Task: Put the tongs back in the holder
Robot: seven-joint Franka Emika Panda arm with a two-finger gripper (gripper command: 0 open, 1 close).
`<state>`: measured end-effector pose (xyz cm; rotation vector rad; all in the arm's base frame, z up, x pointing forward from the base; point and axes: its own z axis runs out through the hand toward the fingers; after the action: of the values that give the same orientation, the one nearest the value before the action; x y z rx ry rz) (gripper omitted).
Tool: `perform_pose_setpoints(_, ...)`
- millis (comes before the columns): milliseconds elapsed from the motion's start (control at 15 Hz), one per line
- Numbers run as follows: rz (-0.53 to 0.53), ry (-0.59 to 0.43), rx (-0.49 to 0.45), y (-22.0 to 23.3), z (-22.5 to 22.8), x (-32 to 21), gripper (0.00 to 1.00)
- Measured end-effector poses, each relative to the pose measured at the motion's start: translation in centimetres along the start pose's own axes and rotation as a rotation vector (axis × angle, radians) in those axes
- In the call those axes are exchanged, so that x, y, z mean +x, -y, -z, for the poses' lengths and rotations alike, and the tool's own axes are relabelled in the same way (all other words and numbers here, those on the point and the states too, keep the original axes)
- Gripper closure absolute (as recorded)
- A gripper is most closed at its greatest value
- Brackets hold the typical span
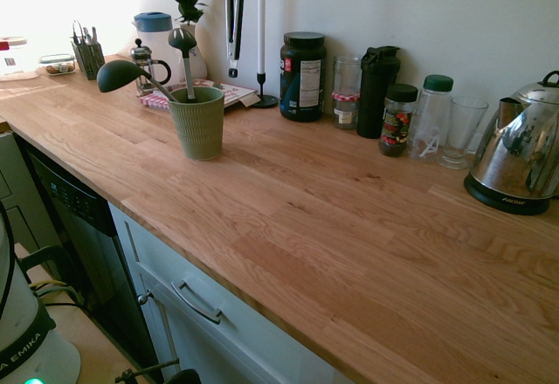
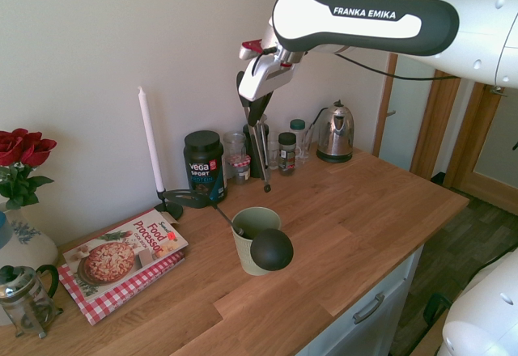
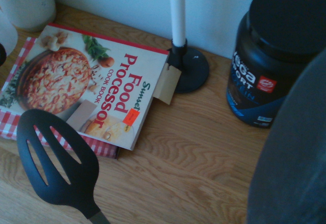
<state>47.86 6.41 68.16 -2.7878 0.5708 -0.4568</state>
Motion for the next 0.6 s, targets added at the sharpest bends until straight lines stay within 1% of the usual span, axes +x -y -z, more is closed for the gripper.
perform_pose_setpoints(267, 0.017, 0.025, -0.001, 3.6, -1.6, -2.4, 1.0)
perform_pose_setpoints(600, 0.001, 0.064, -0.03, 2.5, -5.3, -2.8, 1.0)
